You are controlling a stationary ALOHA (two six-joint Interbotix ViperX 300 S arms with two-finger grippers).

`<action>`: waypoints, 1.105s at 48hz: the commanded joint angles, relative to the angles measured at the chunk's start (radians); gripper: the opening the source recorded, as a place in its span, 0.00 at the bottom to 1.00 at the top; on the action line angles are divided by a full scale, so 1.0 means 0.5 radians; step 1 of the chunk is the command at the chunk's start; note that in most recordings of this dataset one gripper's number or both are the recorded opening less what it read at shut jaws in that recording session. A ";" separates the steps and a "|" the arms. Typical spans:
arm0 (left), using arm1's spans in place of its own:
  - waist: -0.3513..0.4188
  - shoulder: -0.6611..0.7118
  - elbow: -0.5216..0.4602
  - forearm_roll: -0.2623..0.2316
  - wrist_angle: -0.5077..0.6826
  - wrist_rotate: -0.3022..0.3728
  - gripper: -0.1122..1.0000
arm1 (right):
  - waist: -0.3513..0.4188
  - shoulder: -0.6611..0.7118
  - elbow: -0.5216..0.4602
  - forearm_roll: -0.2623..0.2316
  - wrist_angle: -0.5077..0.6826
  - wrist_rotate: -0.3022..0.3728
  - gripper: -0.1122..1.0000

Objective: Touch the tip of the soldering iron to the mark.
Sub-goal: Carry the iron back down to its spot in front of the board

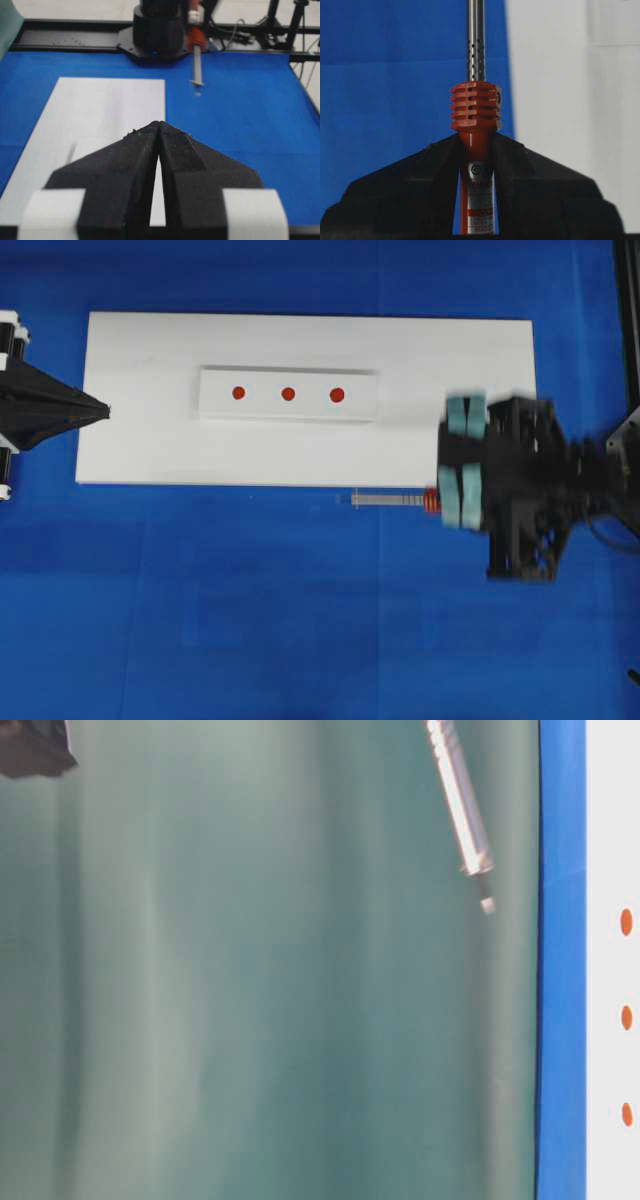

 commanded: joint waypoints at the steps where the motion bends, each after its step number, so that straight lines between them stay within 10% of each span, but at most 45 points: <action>1: 0.006 0.009 -0.025 0.006 -0.015 -0.003 0.10 | 0.144 0.028 -0.058 -0.101 -0.009 0.160 0.16; 15: 0.006 0.009 -0.025 0.003 -0.015 -0.006 0.10 | 0.439 0.175 -0.156 -0.325 0.083 0.555 0.16; 53: 0.000 0.009 -0.025 0.006 -0.006 -0.052 0.10 | 0.249 0.543 -0.433 -0.430 -0.181 0.405 0.16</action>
